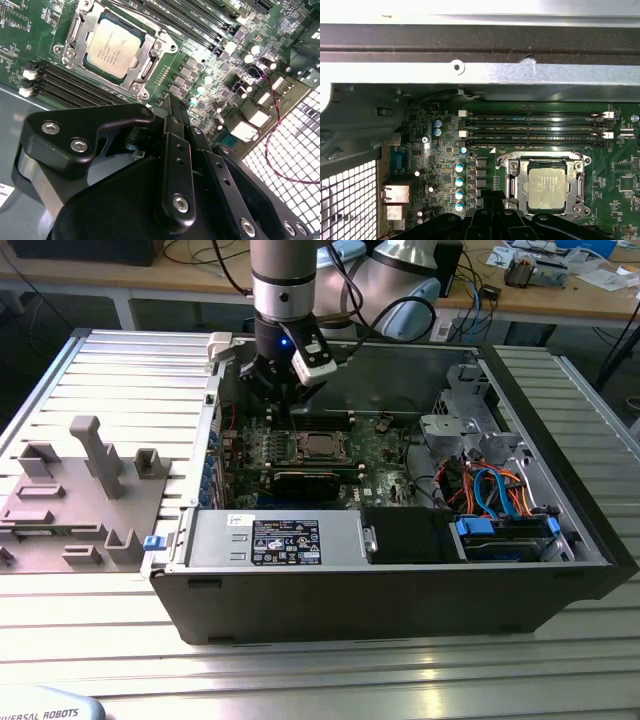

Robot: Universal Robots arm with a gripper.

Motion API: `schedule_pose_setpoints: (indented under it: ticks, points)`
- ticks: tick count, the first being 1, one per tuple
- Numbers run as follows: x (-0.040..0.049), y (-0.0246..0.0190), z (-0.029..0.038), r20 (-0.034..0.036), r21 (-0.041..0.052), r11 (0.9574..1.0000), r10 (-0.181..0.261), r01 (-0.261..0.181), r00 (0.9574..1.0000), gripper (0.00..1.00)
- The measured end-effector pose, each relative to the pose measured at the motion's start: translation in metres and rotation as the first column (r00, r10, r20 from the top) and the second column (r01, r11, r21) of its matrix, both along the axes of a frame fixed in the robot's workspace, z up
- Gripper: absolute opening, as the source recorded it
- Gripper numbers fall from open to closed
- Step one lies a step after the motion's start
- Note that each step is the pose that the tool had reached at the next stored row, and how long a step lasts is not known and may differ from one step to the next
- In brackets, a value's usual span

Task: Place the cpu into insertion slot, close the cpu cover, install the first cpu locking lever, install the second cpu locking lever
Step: 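Install the first cpu locking lever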

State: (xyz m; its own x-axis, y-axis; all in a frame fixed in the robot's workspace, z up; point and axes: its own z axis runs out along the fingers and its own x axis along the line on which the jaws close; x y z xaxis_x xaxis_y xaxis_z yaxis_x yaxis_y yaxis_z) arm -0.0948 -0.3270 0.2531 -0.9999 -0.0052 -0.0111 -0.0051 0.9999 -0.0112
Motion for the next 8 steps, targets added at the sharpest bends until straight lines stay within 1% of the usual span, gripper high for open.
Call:
schedule_pose_setpoints:
  ticks: [8]
  points:
    - [-0.0060, 0.0000, 0.0000, 0.0000, 0.0000, 1.0000, 0.000, 0.000, 1.0000, 0.11]
